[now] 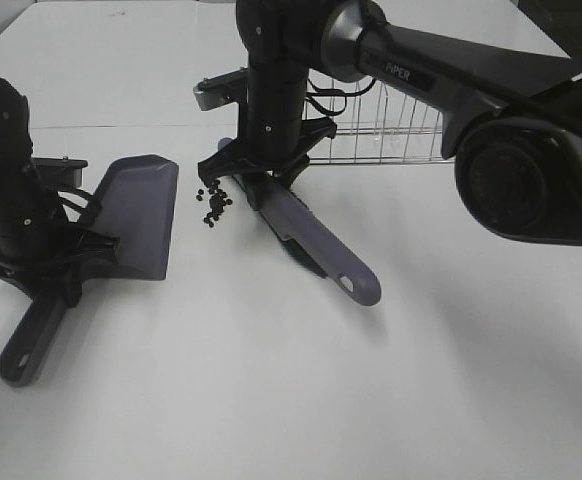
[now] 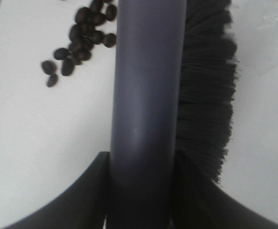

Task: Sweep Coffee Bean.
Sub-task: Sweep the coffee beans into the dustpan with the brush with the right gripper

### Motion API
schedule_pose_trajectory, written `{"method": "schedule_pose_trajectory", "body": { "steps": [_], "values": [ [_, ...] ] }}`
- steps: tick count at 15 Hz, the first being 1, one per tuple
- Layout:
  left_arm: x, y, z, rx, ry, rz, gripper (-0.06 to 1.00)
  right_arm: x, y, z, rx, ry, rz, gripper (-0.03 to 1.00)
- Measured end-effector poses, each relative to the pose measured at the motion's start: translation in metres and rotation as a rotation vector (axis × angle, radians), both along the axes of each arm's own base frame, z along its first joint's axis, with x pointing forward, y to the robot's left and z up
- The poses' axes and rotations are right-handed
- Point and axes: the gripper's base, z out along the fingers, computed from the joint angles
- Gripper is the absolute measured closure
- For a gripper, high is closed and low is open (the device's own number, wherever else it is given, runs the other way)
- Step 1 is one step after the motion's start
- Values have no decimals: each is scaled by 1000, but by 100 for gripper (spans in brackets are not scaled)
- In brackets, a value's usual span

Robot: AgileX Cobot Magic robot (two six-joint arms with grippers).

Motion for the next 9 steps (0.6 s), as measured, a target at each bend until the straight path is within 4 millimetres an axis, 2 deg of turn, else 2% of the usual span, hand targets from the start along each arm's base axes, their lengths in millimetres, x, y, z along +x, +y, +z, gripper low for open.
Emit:
{"method": "schedule_pose_trajectory", "body": {
  "steps": [3,5,9],
  "values": [
    [0,0,0,0,0,-1,67,-7,20,8,85,5,63,70],
    [0,0,0,-1,0,-1,67,-19,37,9,149,39,124,70],
    [0,0,0,-1,0,-1,67,-28,55,19,289,87,149,70]
  ]
}}
